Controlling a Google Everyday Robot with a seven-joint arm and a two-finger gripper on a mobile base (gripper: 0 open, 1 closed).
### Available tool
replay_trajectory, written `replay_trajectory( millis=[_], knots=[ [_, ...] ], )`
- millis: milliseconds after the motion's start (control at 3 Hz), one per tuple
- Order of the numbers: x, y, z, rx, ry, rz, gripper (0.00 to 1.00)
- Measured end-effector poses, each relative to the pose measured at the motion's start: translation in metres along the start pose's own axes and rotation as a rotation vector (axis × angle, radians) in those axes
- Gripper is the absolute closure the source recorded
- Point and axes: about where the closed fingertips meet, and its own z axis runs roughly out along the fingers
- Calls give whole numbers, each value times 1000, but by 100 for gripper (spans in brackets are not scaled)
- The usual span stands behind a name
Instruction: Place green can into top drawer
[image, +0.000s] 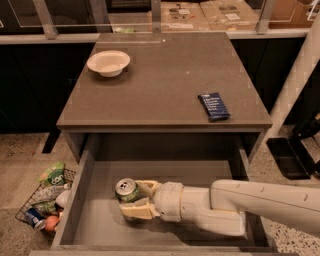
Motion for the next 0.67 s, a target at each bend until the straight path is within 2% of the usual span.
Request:
replay_trajectory(
  millis=[667],
  knots=[
    [-1, 2, 2, -5, -1, -3, 13]
  ],
)
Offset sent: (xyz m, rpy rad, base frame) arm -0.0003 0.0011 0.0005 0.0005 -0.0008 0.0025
